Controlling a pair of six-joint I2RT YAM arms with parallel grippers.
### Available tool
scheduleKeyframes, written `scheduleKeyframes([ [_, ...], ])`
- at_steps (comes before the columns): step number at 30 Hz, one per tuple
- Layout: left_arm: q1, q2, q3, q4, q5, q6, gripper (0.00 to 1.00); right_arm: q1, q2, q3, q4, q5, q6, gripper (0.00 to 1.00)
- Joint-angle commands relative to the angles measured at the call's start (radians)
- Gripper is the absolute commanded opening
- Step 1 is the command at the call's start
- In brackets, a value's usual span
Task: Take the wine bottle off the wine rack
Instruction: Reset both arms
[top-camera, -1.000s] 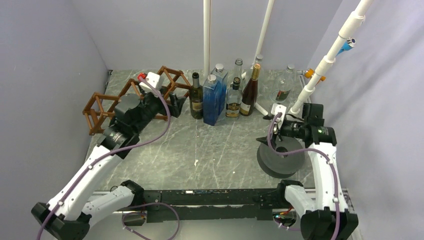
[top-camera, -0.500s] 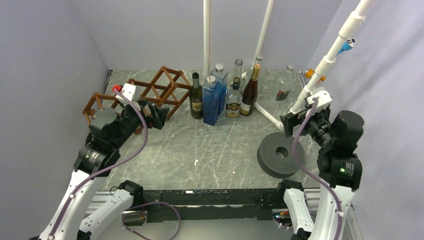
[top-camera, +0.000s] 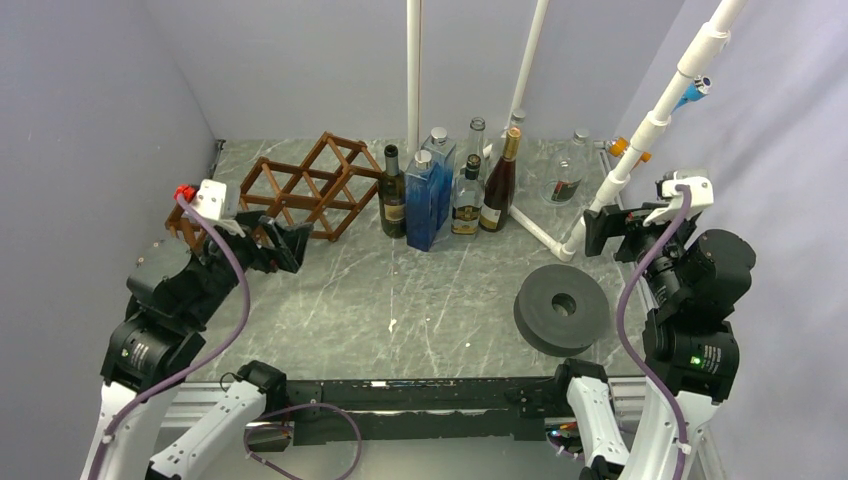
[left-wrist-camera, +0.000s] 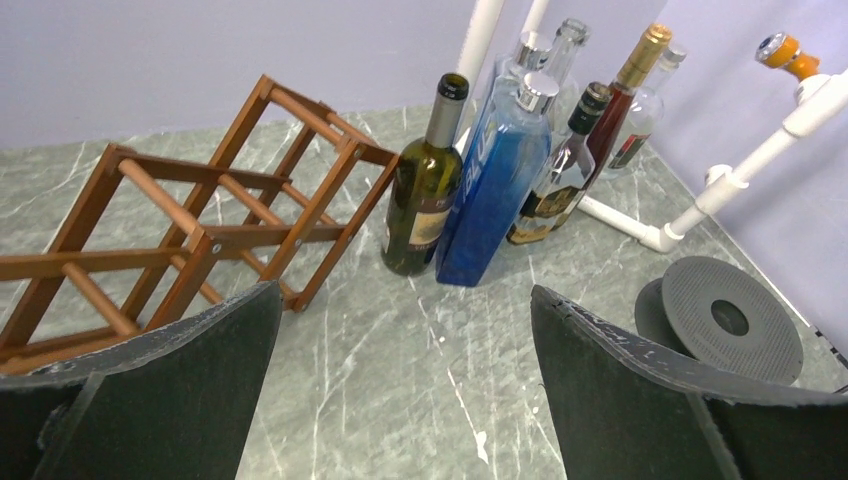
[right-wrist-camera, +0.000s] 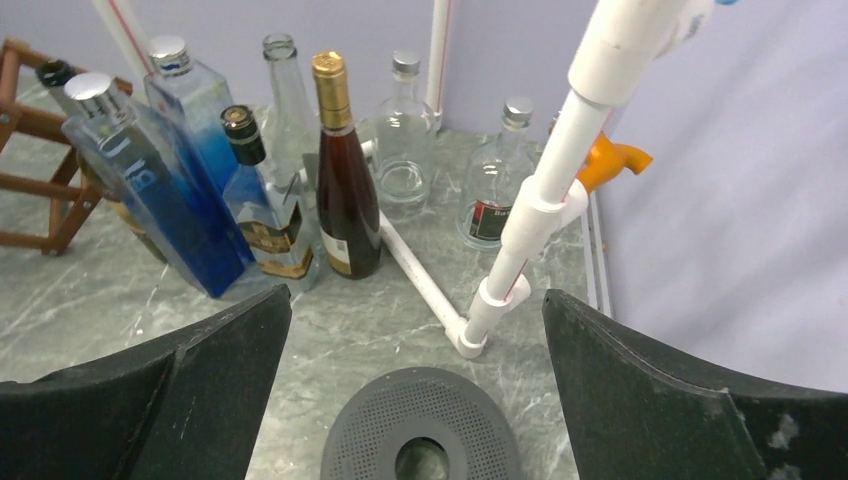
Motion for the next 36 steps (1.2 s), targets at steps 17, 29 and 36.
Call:
scheduleKeyframes([
  [17, 0.004, -0.086, 0.062, -0.111, -0.044, 0.037, 1.0, -0.03, 0.003, 0.054, 0.053, 0.095, 0.112, 1.0],
  [29, 0.004, -0.101, 0.018, -0.081, -0.042, 0.048, 0.99, -0.054, 0.008, 0.052, 0.044, 0.065, 0.112, 1.0],
  [36, 0.004, -0.086, -0.011, -0.064, -0.019, 0.045, 0.99, -0.073, 0.022, 0.075, 0.038, 0.056, 0.112, 1.0],
])
